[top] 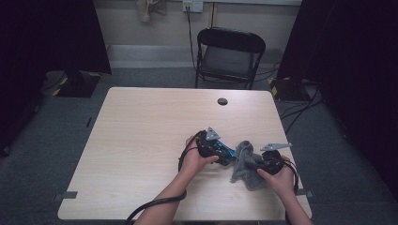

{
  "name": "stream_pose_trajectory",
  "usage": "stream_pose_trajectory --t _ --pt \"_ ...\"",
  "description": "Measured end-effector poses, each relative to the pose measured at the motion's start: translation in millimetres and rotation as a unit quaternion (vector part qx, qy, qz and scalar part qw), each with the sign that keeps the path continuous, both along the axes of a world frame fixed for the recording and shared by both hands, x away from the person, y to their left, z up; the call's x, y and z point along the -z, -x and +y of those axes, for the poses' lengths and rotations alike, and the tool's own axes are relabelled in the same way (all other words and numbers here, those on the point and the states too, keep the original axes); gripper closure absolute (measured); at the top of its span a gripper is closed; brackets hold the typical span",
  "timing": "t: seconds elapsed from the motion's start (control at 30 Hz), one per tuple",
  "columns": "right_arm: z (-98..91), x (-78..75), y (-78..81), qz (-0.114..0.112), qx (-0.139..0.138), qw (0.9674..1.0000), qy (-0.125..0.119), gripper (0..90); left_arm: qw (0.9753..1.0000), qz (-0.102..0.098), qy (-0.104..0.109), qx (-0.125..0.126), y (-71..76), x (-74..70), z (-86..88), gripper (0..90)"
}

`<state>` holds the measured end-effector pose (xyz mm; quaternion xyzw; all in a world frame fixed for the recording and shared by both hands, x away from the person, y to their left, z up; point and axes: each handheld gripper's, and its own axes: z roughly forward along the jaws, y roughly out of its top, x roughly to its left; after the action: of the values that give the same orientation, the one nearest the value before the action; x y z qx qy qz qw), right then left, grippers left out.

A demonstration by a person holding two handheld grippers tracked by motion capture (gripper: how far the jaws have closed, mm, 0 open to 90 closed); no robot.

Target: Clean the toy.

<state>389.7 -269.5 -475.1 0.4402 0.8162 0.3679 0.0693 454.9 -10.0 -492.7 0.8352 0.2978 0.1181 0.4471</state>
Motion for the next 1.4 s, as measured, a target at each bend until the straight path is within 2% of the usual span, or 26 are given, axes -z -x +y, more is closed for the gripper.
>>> stream_pose_trajectory --t 0.13,0.2,0.3,0.4,0.5,0.6,0.7,0.87,0.97,1.4 --pt "-8.4 -10.8 2.1 -0.016 -0.004 0.9998 -0.009 75.2 1.0000 0.000 0.000 -0.001 0.3 0.1 0.1 2.4" --pt "-9.4 -15.3 3.5 -0.020 -0.026 0.9991 -0.028 75.1 1.0000 -0.001 0.001 -0.001 0.1 0.4 0.4 2.4" --pt "-3.6 -19.7 9.2 -0.025 -0.071 0.9963 -0.040 75.1 1.0000 -0.004 0.002 -0.001 -0.4 0.8 1.4 2.4" --pt "9.9 -14.8 17.0 -0.003 -0.120 0.9919 -0.042 75.1 1.0000 -0.003 0.002 -0.002 -0.9 0.6 1.6 2.4" --pt "27.6 -1.4 21.9 0.025 -0.166 0.9852 -0.033 75.1 1.0000 -0.003 0.003 -0.001 0.1 0.8 0.9 2.4" --pt "43.5 8.8 22.5 0.041 -0.198 0.9790 -0.026 75.1 1.0000 -0.002 0.002 -0.002 1.8 0.5 -1.1 2.4" --pt "50.1 6.8 16.9 0.045 -0.198 0.9790 -0.016 75.1 1.0000 -0.001 0.000 -0.002 1.6 0.0 -1.4 2.5" --pt "40.9 6.2 1.3 0.055 -0.163 0.9850 -0.013 75.0 1.0000 -0.001 -0.001 -0.002 1.6 -0.3 -1.5 2.5" --pt "34.4 6.7 -5.1 0.056 -0.149 0.9871 -0.016 75.0 1.0000 -0.001 0.000 -0.002 1.7 0.1 -1.3 2.5" --pt "15.4 4.5 -20.7 0.065 -0.117 0.9909 -0.007 75.1 1.0000 0.002 -0.002 -0.002 1.7 -0.5 -1.7 2.6"
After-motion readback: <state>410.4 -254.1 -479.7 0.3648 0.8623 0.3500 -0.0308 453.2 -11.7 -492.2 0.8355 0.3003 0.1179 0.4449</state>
